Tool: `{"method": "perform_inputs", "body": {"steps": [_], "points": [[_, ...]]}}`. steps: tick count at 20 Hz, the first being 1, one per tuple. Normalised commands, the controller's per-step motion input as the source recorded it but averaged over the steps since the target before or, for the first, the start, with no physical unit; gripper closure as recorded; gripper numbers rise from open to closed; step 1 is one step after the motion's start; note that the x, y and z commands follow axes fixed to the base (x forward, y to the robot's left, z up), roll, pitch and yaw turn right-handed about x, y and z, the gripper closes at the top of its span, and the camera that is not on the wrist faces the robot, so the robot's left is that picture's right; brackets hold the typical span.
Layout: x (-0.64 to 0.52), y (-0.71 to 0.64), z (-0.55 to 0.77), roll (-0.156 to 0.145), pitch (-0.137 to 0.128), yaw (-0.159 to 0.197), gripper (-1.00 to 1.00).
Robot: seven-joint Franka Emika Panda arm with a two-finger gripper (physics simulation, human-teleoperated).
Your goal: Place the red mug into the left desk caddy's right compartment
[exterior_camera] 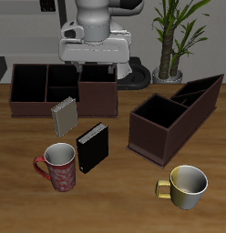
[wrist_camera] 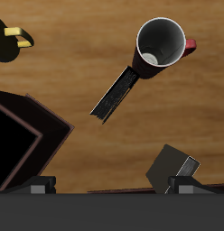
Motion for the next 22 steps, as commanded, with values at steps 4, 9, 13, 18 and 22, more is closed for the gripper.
{"method": "perform_inputs", "body": {"steps": [4, 9, 13, 18, 22], "points": [[0.31, -0.44, 0.04, -0.055, -0.016, -0.021, -1.0], [0.27, -0.2, 0.01, -0.017, -0.014, -0.001, -1.0], [0.33, -0.18, 0.06, -0.025, -0.047, 0.056, -1.0], [0.34, -0.2, 0.1, -0.043, -0.071, 0.008, -1.0], [0.35, -0.14, -0.01, 0.021, -0.021, -0.012, -1.0]]}}
